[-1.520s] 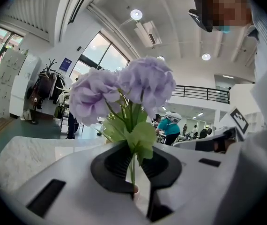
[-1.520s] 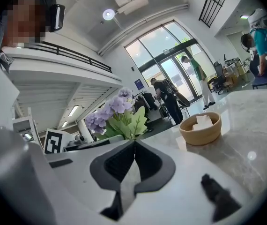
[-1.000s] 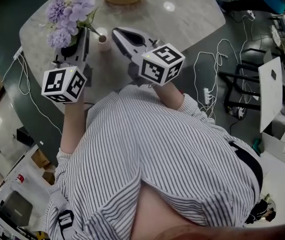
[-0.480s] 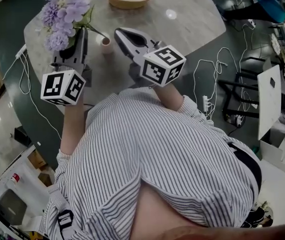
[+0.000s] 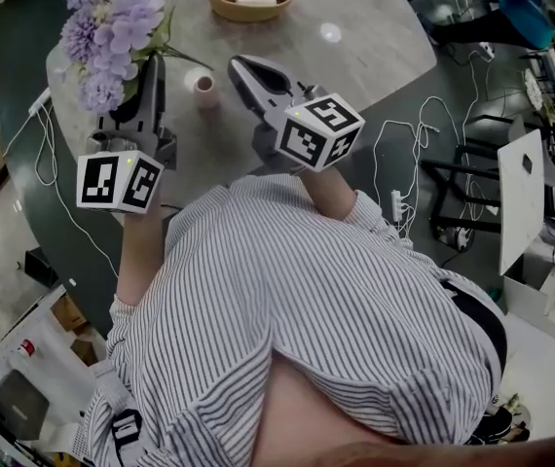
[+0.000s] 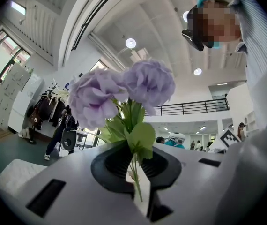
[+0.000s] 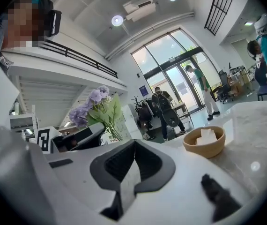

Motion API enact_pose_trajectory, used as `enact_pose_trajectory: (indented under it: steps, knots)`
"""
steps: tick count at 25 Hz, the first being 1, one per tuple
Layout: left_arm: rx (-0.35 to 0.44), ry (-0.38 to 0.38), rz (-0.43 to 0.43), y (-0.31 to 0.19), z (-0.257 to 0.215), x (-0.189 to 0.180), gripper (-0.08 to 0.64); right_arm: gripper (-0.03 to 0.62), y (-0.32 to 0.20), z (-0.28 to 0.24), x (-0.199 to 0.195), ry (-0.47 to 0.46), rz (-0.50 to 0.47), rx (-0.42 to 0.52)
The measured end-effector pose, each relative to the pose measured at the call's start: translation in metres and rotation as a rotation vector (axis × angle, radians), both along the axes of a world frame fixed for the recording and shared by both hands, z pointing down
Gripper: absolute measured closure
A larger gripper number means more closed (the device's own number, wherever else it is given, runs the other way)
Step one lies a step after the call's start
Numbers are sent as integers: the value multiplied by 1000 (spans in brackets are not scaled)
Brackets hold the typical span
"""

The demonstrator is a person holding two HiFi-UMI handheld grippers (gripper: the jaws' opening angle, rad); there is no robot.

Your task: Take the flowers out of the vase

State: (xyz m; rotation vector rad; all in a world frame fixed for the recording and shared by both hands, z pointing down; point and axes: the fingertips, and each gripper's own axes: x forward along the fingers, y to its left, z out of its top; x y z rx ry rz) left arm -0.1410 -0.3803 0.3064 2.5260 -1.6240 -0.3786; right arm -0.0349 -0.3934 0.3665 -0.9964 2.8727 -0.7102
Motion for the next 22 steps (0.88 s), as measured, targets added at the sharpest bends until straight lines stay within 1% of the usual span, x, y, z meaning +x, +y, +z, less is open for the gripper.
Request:
enact_pose_trajectory:
  steps: [3, 8, 13, 17, 22]
  knots:
    - [5, 0, 5, 1, -1, 1, 518, 577, -1, -3, 2, -21, 4, 0]
    - [-12, -3, 36, 1, 0, 1, 518, 577, -4, -18, 6, -35, 3, 22]
    - [-36, 6, 51, 3, 0, 2, 520, 577, -4, -34, 3, -30, -17, 66]
    - [-35, 20, 52, 4, -2, 3, 520, 577, -2, -43, 0, -30, -33, 96]
    - [-29, 23, 68, 4, -3, 5, 522, 577, -6, -40, 2, -27, -17, 82]
